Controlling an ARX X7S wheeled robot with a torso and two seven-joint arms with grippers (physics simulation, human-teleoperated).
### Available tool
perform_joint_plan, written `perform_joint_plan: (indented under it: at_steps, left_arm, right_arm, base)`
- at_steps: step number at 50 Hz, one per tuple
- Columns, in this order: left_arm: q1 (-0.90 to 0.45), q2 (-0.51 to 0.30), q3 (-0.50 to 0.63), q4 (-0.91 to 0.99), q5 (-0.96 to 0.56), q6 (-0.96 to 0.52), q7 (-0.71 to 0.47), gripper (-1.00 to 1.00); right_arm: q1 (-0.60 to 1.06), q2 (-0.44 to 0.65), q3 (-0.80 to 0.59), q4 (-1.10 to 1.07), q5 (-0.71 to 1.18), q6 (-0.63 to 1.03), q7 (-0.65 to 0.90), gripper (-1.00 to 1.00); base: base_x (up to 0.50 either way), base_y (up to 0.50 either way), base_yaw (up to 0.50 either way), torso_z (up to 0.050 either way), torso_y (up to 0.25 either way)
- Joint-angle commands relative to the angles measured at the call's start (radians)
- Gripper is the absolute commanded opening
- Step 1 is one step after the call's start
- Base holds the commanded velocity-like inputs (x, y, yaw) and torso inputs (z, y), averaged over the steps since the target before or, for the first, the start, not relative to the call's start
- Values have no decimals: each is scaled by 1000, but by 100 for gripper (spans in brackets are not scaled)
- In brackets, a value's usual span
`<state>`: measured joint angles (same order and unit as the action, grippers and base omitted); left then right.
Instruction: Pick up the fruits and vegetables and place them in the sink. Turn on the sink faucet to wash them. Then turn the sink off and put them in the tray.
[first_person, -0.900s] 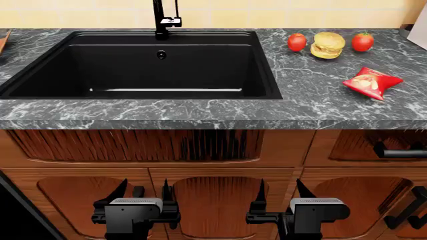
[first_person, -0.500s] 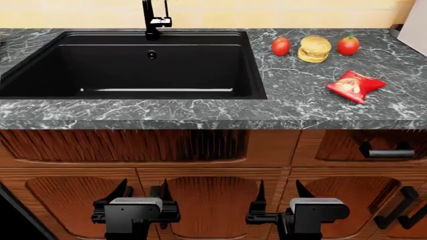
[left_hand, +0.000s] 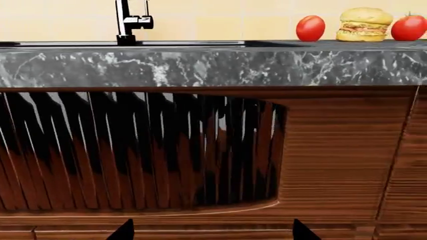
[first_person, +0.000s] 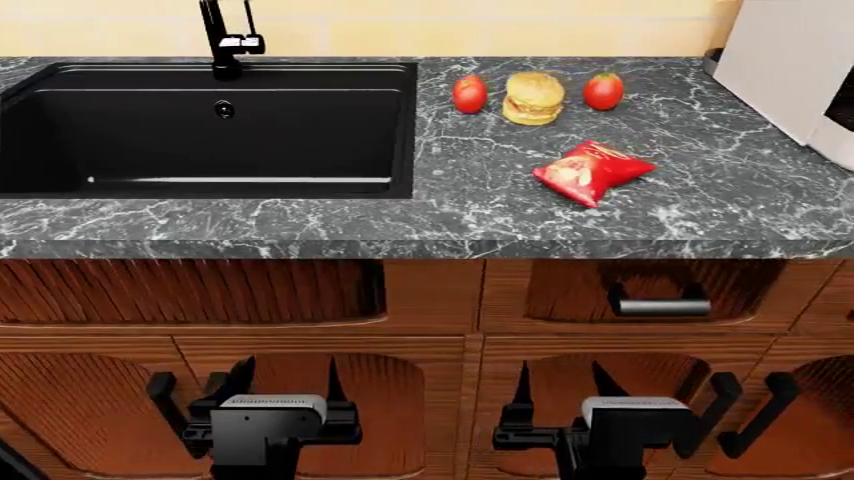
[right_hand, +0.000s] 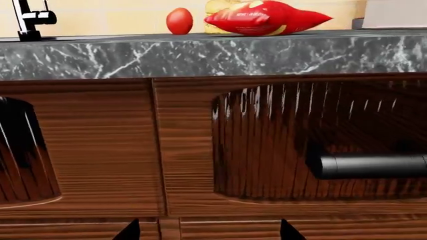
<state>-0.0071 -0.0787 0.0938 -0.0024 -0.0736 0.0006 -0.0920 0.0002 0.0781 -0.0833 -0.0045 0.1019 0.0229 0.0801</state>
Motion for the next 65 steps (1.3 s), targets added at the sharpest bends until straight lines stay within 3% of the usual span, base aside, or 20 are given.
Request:
perform_joint_plan:
  at_steps: [1,27,33,36,39,44,46,48,50,52,54,59,65]
  left_arm:
    - [-1,-14,17,1,-14,-1,-16,100]
    - [-5,-44,46,20,-48,-38,-40,100]
    - [-9,-67,40,121,-96,-146,-32,100]
    - [0,-95,21,305,-185,-300,-23,100]
    - [-23,-160,-6,552,-300,-521,-25,100]
    - [-203,-235,-177,866,-615,-928,-124,100]
    - [-336,-254,-296,926,-826,-1107,-212,100]
    - [-472,-271,-388,926,-1041,-1240,-324,100]
    - [-630,-300,-426,875,-1254,-1329,-464,100]
    - [-785,-332,-398,809,-1395,-1372,-570,100]
    - [-900,-352,-358,749,-1468,-1392,-622,100]
    - [-1094,-371,-257,617,-1410,-1416,-572,100]
    - [-1243,-387,-91,446,-1154,-1339,-372,100]
  right_arm:
    - [0,14,-15,5,17,-9,12,100]
    - [-1,42,-46,-16,38,-4,46,100]
    - [-8,56,-48,-89,30,49,73,100]
    - [-28,76,-33,-246,60,179,94,100]
    - [-37,123,-2,-519,123,412,121,100]
    - [91,190,70,-920,253,887,189,100]
    - [221,201,141,-1041,385,1117,238,100]
    - [359,329,172,-1042,685,1175,493,100]
    - [533,361,253,-1027,985,1312,690,100]
    - [702,392,257,-954,1285,1382,843,100]
    - [821,421,226,-889,1431,1401,914,100]
    - [1025,449,179,-729,1527,1400,896,100]
    - [1209,475,119,-564,1435,1430,736,100]
  base:
    - [0,-500,0,0,0]
    - [0,-500,0,0,0]
    - [0,-167,0,0,0]
    - [0,0,0,0,0]
    - [0,0,0,0,0]
    - [0,0,0,0,0]
    - [0,0,0,0,0]
    - [0,0,0,0,0]
    - [0,0,0,0,0]
    - [61,0,0,0,0]
    - [172,0,0,0,0]
    - [212,0,0,0,0]
    - [211,0,0,0,0]
